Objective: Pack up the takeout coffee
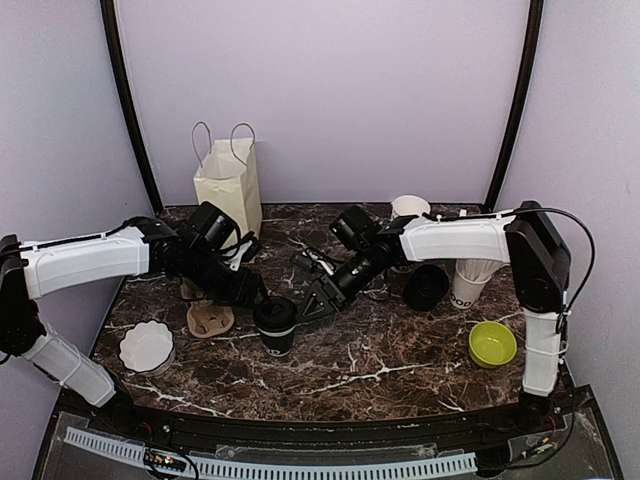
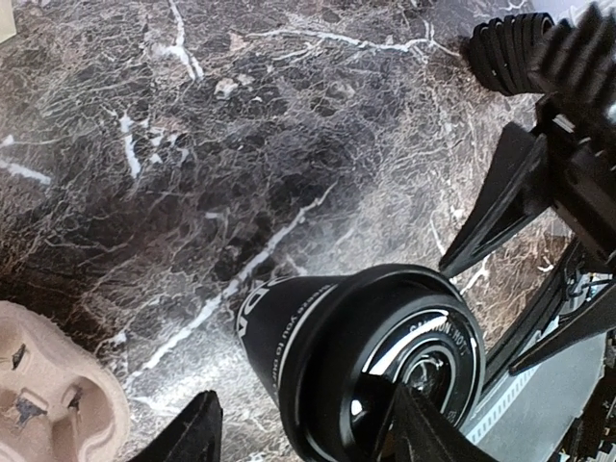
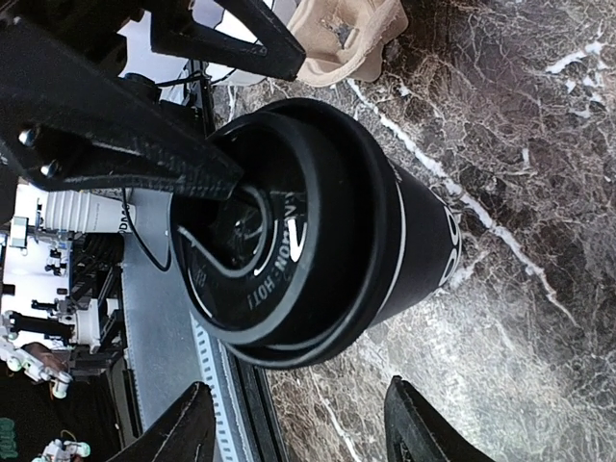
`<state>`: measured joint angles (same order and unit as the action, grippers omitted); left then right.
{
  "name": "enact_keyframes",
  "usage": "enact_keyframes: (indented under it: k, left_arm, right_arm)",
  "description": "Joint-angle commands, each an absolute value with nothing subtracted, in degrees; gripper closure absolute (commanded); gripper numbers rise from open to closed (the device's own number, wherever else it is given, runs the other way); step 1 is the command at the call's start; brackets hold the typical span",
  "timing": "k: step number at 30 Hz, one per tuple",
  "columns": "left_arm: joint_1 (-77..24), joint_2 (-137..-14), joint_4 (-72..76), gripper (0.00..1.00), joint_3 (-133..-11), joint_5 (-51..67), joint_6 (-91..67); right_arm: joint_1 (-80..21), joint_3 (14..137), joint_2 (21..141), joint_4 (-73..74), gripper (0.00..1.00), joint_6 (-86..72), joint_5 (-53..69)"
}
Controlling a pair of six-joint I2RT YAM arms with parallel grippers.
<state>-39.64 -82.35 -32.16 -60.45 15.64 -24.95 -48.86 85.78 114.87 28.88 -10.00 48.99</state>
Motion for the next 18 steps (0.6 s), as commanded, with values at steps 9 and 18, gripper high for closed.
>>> enact_keyframes:
  k: [9,18]
  left_arm:
    - [-39.5,-79.2,-33.2,0.46,-56.2,18.7,-26.9]
    - [-39.5,-76.3,-33.4,0.48,-48.1,17.7,-29.7]
  right_arm:
    - [-49.4,91.2,120.6,25.5,0.48,-15.1,54.5]
    - [-49.7,94.3,125.7,27.6,0.57,-15.7,49.8]
